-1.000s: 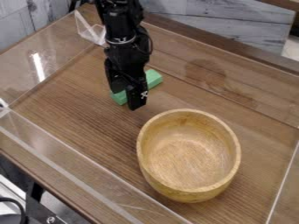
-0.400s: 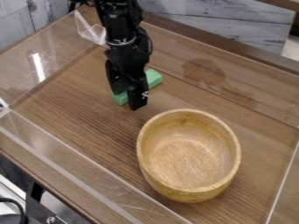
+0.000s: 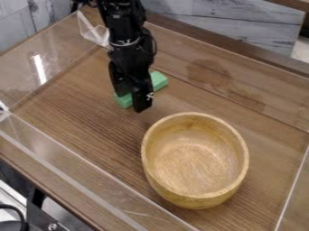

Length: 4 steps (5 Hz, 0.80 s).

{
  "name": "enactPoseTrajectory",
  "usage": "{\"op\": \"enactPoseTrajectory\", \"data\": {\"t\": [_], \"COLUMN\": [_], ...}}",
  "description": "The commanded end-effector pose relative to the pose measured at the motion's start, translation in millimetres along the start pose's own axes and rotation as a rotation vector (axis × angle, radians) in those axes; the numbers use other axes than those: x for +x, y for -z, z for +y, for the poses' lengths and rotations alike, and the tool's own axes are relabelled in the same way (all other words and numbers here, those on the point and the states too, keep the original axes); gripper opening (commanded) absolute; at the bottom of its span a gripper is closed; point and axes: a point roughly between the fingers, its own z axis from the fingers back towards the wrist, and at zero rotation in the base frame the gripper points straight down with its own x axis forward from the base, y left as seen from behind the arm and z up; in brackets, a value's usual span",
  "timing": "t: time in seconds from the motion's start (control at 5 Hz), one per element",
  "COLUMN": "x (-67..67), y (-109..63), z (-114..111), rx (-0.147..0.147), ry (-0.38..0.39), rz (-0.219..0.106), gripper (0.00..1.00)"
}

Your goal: Put the green block in the brown bowl

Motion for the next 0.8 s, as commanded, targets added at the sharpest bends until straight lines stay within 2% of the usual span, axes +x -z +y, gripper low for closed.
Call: {"op": "enactPoseTrajectory", "data": {"t": [0.0,0.6], "x": [8.6,10.5], "y": [-8.8,3.6], "z": [10,12], "rx": [0.026,0.01], "ry": [-0.011,-0.019], "rz": [-0.046,-0.048], "gripper": [1.0,1.0]}}
